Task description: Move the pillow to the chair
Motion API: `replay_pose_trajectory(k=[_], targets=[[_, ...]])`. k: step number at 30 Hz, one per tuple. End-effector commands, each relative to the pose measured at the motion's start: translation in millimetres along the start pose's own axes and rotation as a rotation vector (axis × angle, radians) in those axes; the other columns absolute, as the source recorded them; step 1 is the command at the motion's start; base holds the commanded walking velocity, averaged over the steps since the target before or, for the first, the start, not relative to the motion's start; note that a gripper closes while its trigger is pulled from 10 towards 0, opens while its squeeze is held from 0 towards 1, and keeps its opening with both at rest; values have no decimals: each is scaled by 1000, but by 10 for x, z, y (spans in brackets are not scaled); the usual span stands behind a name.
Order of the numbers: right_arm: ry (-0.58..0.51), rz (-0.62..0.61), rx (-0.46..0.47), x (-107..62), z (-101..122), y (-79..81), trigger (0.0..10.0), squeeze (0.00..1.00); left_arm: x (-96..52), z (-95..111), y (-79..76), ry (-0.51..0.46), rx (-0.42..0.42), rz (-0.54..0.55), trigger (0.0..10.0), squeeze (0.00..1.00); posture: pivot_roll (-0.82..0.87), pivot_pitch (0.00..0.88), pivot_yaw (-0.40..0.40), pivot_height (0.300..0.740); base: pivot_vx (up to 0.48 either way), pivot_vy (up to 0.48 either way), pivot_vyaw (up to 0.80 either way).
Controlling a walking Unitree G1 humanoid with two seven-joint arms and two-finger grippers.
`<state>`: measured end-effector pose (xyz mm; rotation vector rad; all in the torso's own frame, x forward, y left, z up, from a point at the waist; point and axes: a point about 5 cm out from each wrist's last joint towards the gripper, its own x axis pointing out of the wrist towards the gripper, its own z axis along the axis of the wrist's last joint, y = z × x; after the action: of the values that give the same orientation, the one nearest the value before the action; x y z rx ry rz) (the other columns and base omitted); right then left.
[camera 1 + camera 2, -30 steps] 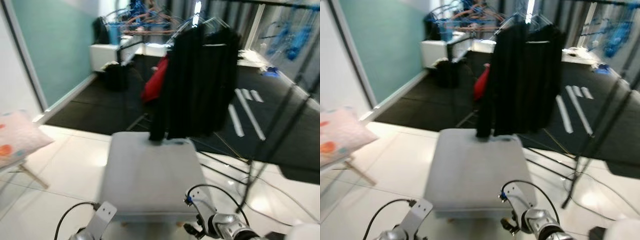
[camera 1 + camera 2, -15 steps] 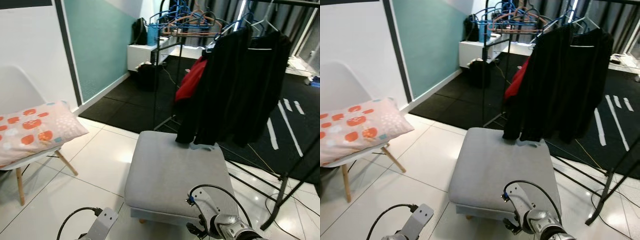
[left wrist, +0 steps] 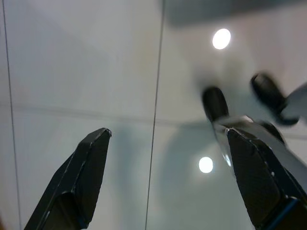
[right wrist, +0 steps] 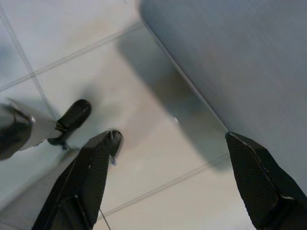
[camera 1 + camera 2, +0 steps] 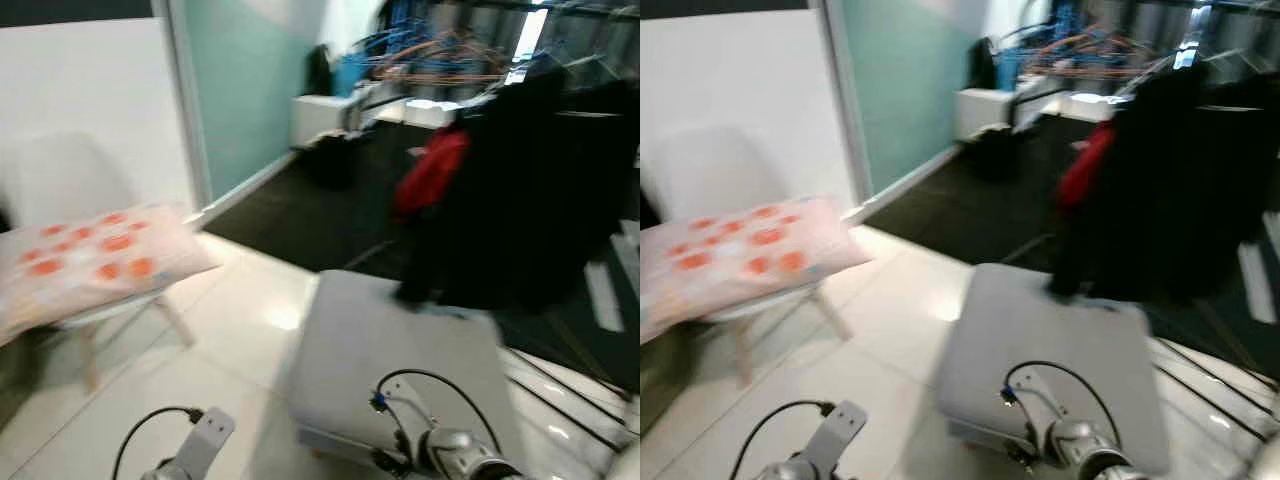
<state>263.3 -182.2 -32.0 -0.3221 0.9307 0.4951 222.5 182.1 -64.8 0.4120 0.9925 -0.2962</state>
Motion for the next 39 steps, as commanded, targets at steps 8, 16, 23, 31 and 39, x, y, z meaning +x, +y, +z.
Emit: replay_pose_trajectory(k=[8, 16, 23, 31, 39], targets=[[-12, -51, 41, -8, -5, -39, 10000, 0, 2, 9, -15, 2, -18, -15, 10000, 0, -133, 0, -78, 740, 0, -240, 259], [-9, -54, 33, -13, -5, -52, 10000, 0, 3, 20, -10, -6, -21, 4, 10000, 0, -134, 0, -81, 740, 0, -120, 0], [-24, -23, 40, -12, 8, -35, 10000, 0, 4, 29, -8, -10, -16, 6, 10000, 0, -135, 0, -84, 740, 0, 0, 0], [-13, -2, 6, -12, 14, -28, 10000, 0, 4, 34, -8, -12, -16, 8, 10000, 0, -135, 0, -85, 740, 0, 0, 700], [-24, 11, 18, -10, 18, -17, 10000, 0, 4, 35, -5, -15, -22, 18, 10000, 0, -133, 0, -86, 740, 0, 0, 800]])
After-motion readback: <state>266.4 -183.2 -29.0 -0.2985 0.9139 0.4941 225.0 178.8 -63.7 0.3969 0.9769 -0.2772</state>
